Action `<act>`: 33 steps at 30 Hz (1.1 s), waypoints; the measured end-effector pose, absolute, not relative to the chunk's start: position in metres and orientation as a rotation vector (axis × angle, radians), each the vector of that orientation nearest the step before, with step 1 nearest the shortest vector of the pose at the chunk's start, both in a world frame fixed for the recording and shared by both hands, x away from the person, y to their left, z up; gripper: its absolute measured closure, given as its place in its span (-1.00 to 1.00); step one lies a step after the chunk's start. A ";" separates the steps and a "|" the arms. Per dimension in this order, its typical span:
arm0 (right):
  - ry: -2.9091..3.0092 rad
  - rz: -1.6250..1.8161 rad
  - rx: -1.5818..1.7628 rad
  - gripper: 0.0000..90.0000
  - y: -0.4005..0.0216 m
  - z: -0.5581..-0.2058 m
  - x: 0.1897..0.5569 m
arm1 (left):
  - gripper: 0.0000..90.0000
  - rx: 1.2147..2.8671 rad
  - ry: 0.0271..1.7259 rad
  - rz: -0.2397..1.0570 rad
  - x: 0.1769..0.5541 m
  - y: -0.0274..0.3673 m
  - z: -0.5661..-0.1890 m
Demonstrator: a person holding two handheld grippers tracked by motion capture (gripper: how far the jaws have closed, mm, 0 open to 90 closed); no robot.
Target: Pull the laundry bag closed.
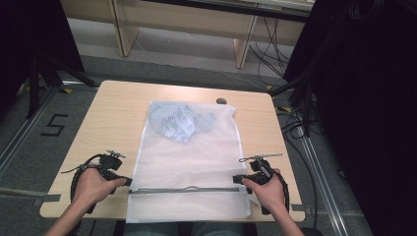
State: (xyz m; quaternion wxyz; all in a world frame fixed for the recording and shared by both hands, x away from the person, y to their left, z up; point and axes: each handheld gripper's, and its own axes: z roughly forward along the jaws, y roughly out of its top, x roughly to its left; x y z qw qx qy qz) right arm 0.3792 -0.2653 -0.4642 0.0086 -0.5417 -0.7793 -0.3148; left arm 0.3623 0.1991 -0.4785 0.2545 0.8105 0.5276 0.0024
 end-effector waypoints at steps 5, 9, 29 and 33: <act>-2.430 -1.026 -1.685 0.69 -0.256 -0.463 0.376 | 0.91 2.213 1.450 -0.016 0.358 0.201 -0.481; -2.425 -1.049 -1.614 0.70 -0.231 -0.458 0.373 | 0.96 2.234 1.445 -0.027 0.359 0.200 -0.482; -2.463 -0.973 -1.342 0.75 -0.125 -0.465 0.367 | 0.99 2.257 1.480 -0.048 0.363 0.199 -0.487; -2.475 -0.959 -1.313 0.74 -0.110 -0.465 0.367 | 0.99 2.246 1.477 -0.034 0.366 0.197 -0.484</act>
